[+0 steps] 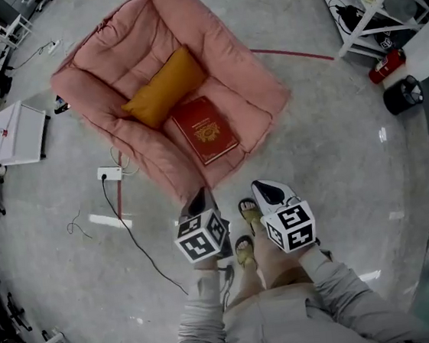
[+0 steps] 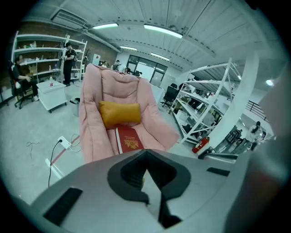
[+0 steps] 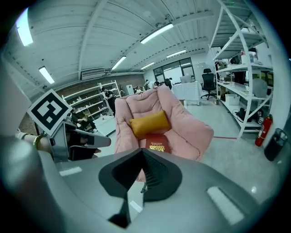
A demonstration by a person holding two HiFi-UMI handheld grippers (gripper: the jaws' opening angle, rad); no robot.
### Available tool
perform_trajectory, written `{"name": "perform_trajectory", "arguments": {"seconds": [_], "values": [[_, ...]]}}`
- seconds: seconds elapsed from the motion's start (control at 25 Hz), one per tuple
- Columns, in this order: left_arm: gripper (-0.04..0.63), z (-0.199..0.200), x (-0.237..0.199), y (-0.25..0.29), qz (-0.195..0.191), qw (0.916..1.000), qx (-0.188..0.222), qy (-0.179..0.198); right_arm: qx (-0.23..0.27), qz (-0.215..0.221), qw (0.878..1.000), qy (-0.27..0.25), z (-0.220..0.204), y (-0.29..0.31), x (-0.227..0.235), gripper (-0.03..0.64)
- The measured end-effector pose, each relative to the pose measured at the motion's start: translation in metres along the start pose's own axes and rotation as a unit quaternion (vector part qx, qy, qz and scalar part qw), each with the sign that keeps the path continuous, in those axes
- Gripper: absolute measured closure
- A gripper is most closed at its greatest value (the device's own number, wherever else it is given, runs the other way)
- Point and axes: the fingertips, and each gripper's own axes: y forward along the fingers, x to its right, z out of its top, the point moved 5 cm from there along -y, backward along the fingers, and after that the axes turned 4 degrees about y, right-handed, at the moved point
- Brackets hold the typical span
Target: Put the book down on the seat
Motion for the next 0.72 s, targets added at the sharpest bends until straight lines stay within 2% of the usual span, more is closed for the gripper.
{"name": "perform_trajectory", "arguments": {"seconds": [0.72], "values": [[0.590,-0.001,0.007,-0.024,-0.008,0.9998,-0.008,0.014,-0.003,0.006,1.000,-0.021,0.005,-0.013,-0.018,0.618]]}}
